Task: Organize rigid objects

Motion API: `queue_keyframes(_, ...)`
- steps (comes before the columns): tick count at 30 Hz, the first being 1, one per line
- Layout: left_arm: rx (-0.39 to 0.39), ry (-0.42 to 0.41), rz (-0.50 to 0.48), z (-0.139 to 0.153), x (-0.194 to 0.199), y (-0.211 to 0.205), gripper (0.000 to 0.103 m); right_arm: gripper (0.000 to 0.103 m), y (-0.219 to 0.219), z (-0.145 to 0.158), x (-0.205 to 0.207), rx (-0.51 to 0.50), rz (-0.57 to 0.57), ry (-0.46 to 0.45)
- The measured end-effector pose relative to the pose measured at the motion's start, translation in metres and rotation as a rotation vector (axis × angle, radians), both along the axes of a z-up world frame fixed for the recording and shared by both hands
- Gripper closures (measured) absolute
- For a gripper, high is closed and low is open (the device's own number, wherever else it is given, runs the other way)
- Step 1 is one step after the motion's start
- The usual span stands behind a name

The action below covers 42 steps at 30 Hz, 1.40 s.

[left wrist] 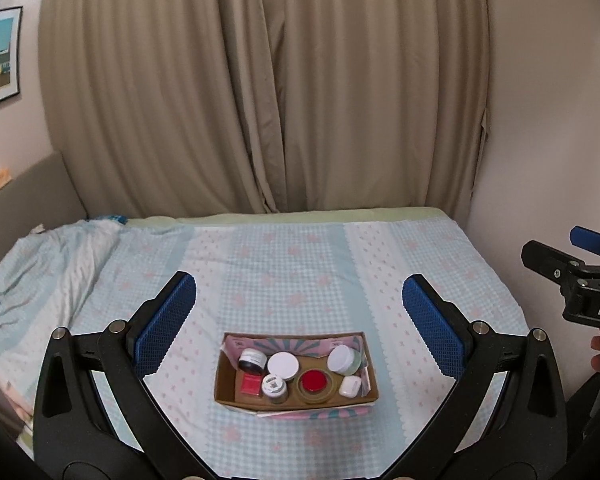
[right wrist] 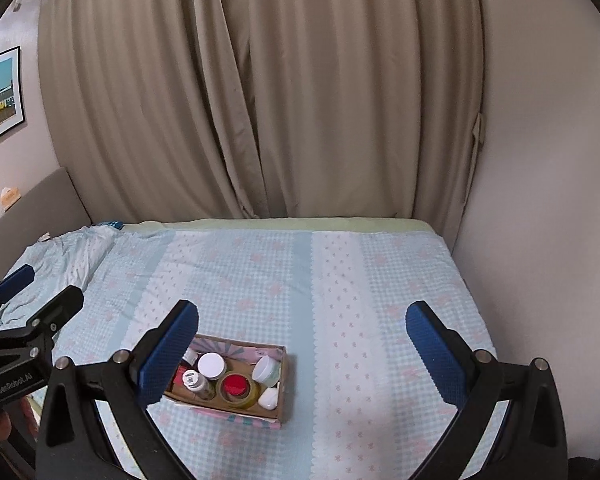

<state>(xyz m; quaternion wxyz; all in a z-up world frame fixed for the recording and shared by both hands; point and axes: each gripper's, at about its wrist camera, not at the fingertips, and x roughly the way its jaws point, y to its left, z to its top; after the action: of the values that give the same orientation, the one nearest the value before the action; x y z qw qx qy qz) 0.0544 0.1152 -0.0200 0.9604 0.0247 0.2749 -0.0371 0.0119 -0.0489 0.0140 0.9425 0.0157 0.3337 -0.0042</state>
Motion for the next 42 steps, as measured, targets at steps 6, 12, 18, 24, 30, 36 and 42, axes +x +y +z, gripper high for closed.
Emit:
queue_keyframes(6, -0.002, -0.007, 0.001, 0.002, -0.002, -0.004, 0.0, 0.0, -0.009, 0.004, -0.004, -0.005, -0.028, -0.018)
queue_keyframes(12, -0.009, -0.01, 0.003, 0.001, 0.001, -0.004, 0.0, 0.0, -0.011, 0.006, -0.005, -0.014, -0.035, -0.024)
queue_keyframes(18, -0.011, -0.014, 0.005, 0.002, 0.001, -0.002, 0.0, 0.0, -0.012, 0.008, -0.005, -0.014, -0.037, -0.029)
queue_keyframes(24, -0.015, -0.009, 0.008, 0.001, -0.002, 0.0, 0.0, 0.0, -0.012, 0.006, -0.004, -0.015, -0.036, -0.029)
queue_keyframes(30, -0.011, -0.016, 0.013, 0.001, -0.005, 0.002, 0.0, 0.0, -0.01, 0.006, -0.004, -0.015, -0.029, -0.034)
queue_keyframes(36, -0.021, -0.017, 0.016, 0.002, -0.007, 0.003, 0.0, 0.0, -0.009, 0.007, -0.005, -0.017, -0.026, -0.036)
queue_keyframes(42, -0.023, -0.022, 0.017, 0.003, -0.011, 0.003, 0.0, 0.0, -0.011, 0.007, -0.006, -0.016, -0.019, -0.039)
